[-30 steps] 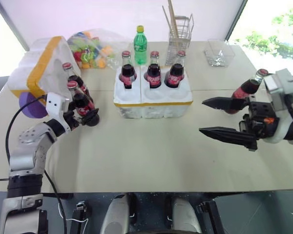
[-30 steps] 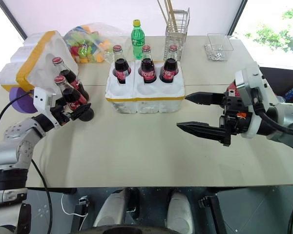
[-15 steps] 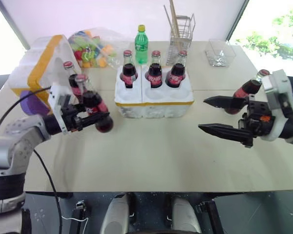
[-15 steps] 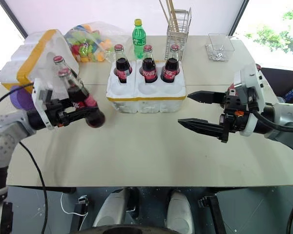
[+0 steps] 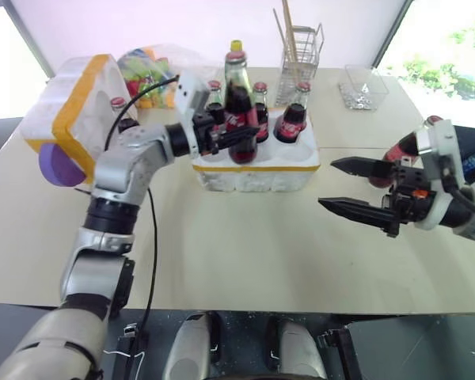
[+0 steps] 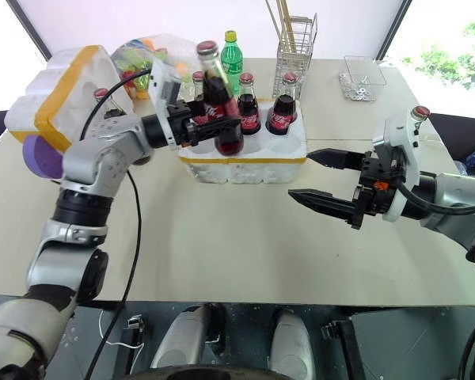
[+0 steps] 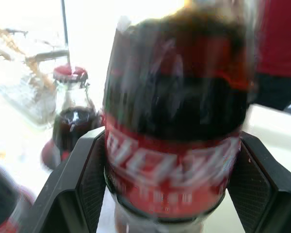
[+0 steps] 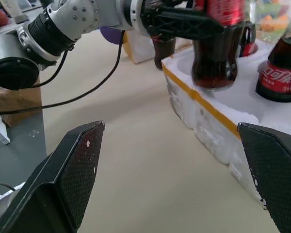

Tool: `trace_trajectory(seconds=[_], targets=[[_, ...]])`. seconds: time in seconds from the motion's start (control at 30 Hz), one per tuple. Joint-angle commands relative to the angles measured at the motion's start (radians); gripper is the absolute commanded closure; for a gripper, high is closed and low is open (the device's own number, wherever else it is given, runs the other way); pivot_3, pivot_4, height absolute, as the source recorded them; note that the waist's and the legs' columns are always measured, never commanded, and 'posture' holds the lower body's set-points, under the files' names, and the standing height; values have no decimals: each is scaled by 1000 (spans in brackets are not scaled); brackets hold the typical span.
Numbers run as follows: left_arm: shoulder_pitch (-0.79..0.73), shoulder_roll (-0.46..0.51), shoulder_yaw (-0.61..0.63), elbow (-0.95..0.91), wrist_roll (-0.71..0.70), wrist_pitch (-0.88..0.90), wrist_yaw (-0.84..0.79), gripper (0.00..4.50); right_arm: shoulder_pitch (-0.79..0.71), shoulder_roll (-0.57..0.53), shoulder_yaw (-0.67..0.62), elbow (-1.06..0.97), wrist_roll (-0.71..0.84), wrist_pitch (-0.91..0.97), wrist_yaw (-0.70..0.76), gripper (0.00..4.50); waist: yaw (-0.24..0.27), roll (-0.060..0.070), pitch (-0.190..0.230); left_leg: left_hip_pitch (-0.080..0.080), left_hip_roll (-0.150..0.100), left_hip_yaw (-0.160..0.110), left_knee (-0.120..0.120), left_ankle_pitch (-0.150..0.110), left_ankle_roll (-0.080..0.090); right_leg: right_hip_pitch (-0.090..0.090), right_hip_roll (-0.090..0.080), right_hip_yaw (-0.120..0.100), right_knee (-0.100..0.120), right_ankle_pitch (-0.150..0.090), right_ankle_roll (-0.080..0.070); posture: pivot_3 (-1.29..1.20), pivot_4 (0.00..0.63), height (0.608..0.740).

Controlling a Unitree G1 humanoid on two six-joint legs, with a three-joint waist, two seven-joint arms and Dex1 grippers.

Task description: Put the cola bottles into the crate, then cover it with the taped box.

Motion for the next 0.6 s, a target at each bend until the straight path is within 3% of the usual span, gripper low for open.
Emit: trace_trajectory(seconds=[0.03,0.23,0.6], targets=[[-59,-56,27,102,13,-73,-24,1687,20,12,-46,-48,14,-15,-22,0,0,0,0,0,0,0,0,0,0,0,0,0,0,0,0,0,150,736],[-113,-105,21,204,71,-131,-51,1687,27,22,-53,-44,20,-16,-42,0,-1,-1,0,-3,0,-1,2,-1,2,-1,0,0,-1,1,2,0,150,736],[-40,-101,-87,202,244,-193,-86,1687,3,42,10,-10,-76,-59,-64,0,-1,0,0,-13,-1,0,3,2,-1,-12,0,0,4,2,1,0,150,736]])
